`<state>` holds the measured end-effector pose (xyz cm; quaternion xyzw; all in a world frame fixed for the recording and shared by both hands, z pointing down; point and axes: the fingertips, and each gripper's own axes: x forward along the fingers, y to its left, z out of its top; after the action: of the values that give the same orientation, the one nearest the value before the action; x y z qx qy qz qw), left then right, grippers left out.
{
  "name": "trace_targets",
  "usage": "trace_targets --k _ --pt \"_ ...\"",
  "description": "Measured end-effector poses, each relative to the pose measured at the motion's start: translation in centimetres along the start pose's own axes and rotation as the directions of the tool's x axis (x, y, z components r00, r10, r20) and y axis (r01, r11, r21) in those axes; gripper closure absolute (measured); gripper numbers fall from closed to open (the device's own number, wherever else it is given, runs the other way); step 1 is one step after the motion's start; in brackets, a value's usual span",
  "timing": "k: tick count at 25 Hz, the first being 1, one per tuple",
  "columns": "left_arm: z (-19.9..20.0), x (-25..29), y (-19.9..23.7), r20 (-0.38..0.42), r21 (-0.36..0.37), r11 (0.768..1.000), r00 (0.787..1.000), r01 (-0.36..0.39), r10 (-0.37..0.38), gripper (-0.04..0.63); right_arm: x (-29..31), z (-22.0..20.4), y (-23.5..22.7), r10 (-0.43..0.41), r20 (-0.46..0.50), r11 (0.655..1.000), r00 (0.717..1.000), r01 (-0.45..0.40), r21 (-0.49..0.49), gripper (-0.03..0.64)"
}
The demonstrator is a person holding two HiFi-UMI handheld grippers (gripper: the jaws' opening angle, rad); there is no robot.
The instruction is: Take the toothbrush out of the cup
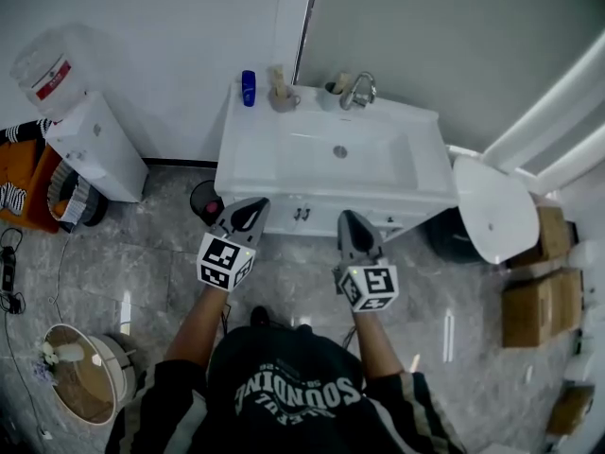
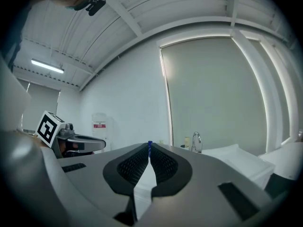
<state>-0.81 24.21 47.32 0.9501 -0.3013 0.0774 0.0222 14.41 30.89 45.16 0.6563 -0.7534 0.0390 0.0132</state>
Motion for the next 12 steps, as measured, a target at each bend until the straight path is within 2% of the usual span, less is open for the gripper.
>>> trace_targets --k 12 --pt "0.20 0.87 0.34 0.004 -0.007 1.000 1.000 0.003 -0.003 0.597 0.97 -0.57 -0.60 -0.007 -0.020 1.000 1.000 0.008 0.023 0.617"
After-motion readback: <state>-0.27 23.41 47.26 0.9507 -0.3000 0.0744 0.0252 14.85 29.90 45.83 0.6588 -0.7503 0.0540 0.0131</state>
